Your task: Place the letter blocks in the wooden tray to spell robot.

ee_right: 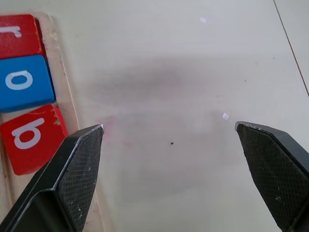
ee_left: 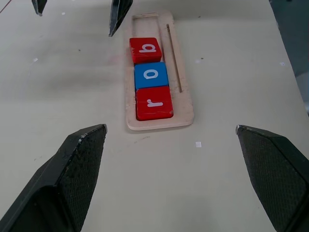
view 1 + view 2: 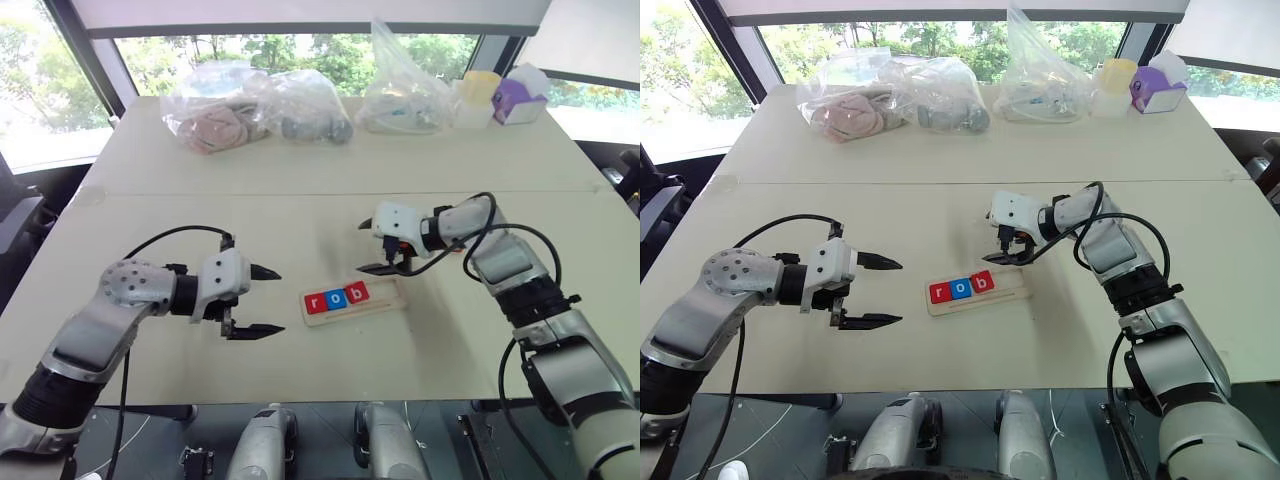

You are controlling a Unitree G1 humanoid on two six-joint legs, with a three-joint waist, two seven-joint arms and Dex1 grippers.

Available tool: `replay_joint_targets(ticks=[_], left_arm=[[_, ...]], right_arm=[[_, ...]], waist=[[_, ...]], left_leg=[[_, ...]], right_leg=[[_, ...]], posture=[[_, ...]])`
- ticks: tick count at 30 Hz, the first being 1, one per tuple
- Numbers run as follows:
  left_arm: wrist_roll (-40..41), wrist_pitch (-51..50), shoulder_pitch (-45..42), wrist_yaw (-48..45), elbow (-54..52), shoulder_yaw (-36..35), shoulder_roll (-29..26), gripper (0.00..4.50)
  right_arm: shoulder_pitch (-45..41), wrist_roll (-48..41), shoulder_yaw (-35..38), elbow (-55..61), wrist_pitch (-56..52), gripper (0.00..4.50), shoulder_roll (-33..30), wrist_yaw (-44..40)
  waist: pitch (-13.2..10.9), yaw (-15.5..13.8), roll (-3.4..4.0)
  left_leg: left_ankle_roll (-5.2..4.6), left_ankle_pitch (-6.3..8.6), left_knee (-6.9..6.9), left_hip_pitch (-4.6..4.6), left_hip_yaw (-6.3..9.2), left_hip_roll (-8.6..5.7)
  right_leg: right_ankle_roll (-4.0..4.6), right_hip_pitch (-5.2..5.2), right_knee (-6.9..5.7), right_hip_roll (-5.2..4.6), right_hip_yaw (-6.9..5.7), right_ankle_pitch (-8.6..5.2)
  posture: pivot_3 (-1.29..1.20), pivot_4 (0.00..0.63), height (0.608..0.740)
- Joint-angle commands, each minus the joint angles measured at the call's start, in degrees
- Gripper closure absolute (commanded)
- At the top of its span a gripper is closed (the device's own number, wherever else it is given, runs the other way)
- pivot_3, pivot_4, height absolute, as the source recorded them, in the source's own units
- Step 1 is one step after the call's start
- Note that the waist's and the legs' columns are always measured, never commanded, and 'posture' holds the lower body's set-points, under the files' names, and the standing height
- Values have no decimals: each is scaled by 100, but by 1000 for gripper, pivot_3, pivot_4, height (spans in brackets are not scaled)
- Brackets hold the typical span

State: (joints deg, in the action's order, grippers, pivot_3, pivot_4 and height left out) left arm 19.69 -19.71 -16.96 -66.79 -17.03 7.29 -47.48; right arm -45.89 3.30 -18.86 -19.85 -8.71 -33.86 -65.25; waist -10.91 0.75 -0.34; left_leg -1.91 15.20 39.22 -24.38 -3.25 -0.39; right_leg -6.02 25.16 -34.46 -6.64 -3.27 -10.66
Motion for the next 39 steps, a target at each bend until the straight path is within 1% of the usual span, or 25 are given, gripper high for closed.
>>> replay_joint_targets(ticks=[1,18,23,30,32,35,37,39], left_arm=[[38,49,-95,-15,-119,-80,2,0],[27,26,-144,-13,-90,-62,38,0],[12,33,-149,-9,-91,-43,58,0],[-1,34,-176,-11,-66,-33,79,0],[-6,33,-180,-9,-67,-31,82,0],[12,20,-181,0,-86,-53,84,0],[46,9,-159,28,-125,-89,97,0],[45,21,-179,75,-98,-93,141,0]], right_arm=[[33,23,197,90,133,26,74,301],[416,-138,111,959,-316,26,-216,-347],[364,-90,210,988,-311,26,-218,-196],[484,-137,222,1187,-329,26,-572,-401],[520,-205,323,1301,-447,26,-656,-398],[557,-344,671,1508,-845,26,-801,-237],[615,-387,896,1633,-1167,26,-884,-23],[683,-331,1275,1668,-1551,26,-894,534]], waist=[[0,1,0],[0,-5,0],[0,-4,0],[0,-12,0],[0,-11,0],[0,-12,0],[0,-15,0],[0,-22,0]], left_leg=[[0,-1,0,1,0,0],[1,-1,0,1,3,0],[1,-1,0,1,3,0],[1,-1,0,0,2,0],[1,-1,0,1,3,0],[1,-1,0,1,3,1],[1,-1,1,1,3,1],[1,-1,0,1,3,1]], right_leg=[[0,0,-2,0,0,0],[0,0,-3,2,0,0],[0,0,-3,2,0,0],[0,-2,1,1,0,0],[0,-2,-1,2,0,0],[0,-1,-2,2,0,0],[0,-1,-2,2,0,0],[0,-1,0,1,0,0]], posture=[[0,150,740],[0,150,740],[0,150,740],[0,150,740],[0,150,740],[0,150,740],[0,150,740],[0,150,740]])
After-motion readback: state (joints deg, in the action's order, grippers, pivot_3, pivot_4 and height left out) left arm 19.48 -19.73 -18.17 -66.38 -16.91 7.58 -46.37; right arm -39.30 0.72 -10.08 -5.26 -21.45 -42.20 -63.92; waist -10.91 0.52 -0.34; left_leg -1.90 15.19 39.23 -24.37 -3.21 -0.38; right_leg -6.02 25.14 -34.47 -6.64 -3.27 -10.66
